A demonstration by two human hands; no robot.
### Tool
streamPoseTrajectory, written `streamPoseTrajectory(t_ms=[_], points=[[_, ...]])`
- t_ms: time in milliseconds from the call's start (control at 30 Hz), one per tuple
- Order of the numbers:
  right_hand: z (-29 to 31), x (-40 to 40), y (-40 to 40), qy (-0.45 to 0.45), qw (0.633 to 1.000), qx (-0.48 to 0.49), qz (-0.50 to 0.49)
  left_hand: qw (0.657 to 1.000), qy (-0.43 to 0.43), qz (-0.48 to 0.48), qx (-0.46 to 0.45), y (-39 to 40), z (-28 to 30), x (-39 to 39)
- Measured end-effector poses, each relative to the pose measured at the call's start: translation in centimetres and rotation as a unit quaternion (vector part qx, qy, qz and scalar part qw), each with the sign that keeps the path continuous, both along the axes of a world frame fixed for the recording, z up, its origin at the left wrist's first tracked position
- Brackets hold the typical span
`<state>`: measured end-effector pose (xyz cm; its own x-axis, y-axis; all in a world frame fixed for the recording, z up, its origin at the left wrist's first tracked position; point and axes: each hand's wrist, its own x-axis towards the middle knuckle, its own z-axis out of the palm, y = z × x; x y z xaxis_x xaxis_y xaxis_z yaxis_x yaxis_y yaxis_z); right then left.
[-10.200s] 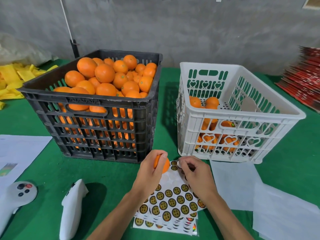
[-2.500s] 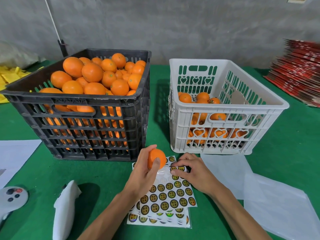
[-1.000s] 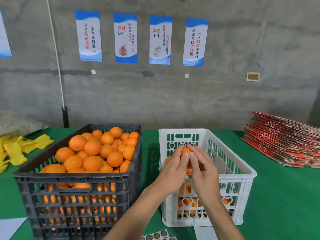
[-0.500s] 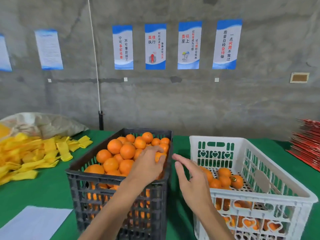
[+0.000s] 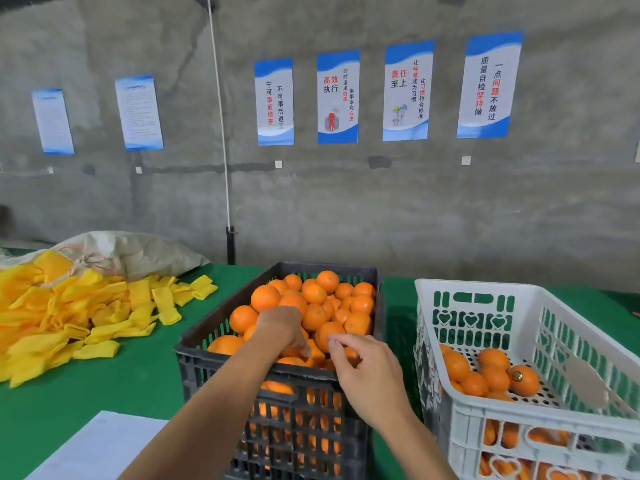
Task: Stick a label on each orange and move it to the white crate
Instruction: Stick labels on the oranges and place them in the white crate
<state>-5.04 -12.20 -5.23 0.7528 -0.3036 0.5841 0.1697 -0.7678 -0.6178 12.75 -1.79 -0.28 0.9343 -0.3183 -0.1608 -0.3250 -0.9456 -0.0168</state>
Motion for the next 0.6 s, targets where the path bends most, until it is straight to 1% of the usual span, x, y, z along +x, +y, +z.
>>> streamPoseTrajectory(t_ms=[67,133,167,200,267,300,333,367,433,533,567,600], points=[[-0.1,0.1,0.1,-0.002,1.000,0.004,-0.006,0.999,0.033,0.022,-0.007,-0.3,-0.2,0.2],[-0.3,0.0,0.0,0.002,1.000,0.003,-0.003,0.996,0.061,0.040,-0.049,0.1,-0.1,0.2],[-0.4,0.0,0.0,0.004,1.000,0.000,0.001,0.995,0.061,0.043,-0.072,0.5,0.0,0.0],[-0.4,-0.1,0.0,0.006,1.000,-0.002,0.008,0.994,0.043,0.042,-0.095,0.9,0.0,-0.5],[-0.3,-0.3,-0.1,0.000,1.000,0.011,0.025,0.987,-0.041,0.021,-0.152,2.0,-0.1,-1.8],[-0.1,-0.5,-0.3,-0.003,0.999,0.023,0.032,0.977,-0.079,-0.001,-0.198,2.3,-0.1,-2.7],[0.1,-0.6,-0.4,-0.005,0.998,0.040,0.043,0.958,-0.103,-0.031,-0.265,2.5,-0.1,-3.8],[0.3,-0.8,-0.4,-0.013,0.996,0.061,0.057,0.930,-0.118,-0.067,-0.343,2.6,-0.2,-5.2],[0.7,-1.8,-0.3,-0.053,0.989,0.106,0.085,0.860,-0.147,-0.146,-0.466,2.5,-0.5,-8.5],[1.0,-4.1,-0.3,-0.117,0.982,0.117,0.090,0.765,-0.167,-0.241,-0.574,1.6,-1.8,-13.1],[0.8,-5.0,-0.5,-0.138,0.980,0.111,0.087,0.739,-0.169,-0.259,-0.598,1.1,-2.4,-14.4],[0.4,-6.0,-0.8,-0.161,0.977,0.107,0.087,0.722,-0.180,-0.268,-0.612,0.5,-3.0,-15.6]])
